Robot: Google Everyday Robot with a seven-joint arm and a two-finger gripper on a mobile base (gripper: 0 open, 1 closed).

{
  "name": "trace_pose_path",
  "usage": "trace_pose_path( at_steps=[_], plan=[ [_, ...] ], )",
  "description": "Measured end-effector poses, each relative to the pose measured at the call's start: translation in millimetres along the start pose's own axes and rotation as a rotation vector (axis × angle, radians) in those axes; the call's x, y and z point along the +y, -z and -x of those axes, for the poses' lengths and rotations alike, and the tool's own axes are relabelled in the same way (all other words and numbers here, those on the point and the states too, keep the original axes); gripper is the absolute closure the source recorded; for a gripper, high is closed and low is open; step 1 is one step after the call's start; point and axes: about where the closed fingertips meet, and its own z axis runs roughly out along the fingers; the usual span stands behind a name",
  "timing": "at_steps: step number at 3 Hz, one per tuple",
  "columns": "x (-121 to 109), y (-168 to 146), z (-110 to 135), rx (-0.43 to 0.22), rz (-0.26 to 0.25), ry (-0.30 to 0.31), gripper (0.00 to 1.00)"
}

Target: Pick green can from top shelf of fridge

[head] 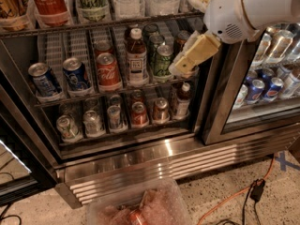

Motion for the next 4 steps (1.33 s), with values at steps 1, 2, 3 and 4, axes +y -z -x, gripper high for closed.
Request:
trace_pose_path(
  at_steps=[1,2,3,4],
  plan=[
    [4,-8,9,-0.031,-0.001,0.016,0.0],
    [6,-24,26,-0.069,0.011,0.054,0.0],
    [9,-44,46,-0.102,0.06,0.082,0.0],
    [9,-44,46,-0.102,0.06,0.082,0.0]
  ],
)
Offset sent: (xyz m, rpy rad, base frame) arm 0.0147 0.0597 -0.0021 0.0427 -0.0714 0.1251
